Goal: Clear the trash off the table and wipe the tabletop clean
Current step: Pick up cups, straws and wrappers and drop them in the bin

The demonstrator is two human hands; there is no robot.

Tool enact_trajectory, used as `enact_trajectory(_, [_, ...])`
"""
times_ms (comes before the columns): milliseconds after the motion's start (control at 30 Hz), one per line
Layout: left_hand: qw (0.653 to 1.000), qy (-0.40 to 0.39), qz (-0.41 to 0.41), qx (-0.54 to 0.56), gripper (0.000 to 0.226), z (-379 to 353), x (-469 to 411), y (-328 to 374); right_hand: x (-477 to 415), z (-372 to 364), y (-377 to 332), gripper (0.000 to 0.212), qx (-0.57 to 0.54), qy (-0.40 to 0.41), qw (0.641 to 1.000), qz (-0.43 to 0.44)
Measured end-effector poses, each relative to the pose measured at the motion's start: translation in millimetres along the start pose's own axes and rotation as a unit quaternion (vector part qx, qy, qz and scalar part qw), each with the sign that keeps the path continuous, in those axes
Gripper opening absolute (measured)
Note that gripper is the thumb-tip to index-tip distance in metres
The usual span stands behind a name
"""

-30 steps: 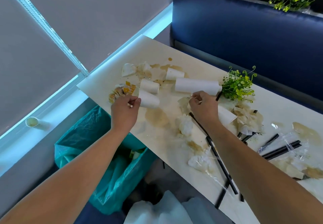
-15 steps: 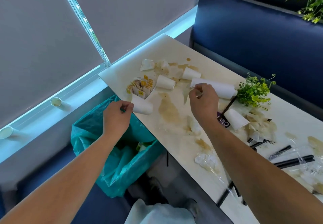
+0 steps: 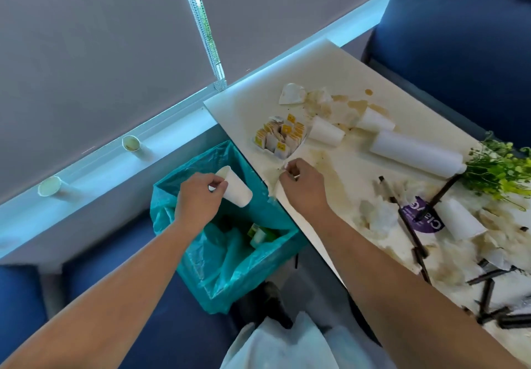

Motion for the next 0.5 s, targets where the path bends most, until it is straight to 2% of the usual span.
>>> enact_trajectory(167, [0.998, -0.054, 0.014, -0.021, 0.014, -11.0, -15.4, -33.6, -8.0, -58.9, 8.7, 0.003, 0.041, -0.060, 0.997, -0.023])
enact_trajectory(500, [0.990, -0.129, 0.020, -0.045, 0.014, -30.7, -37.6, -67.4, -17.7, -117.5, 5.5, 0.003, 0.102, -0.126, 0.987, -0.014])
Point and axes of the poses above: each hand's wrist, its own x-axis away from the middle knuckle, its own z-axis out of the back of the hand, y = z × x, the point moved 9 cm from there along -x, towards the middle knuckle, and after that the axes turned 1 degree about x, right-handed, at the moved point
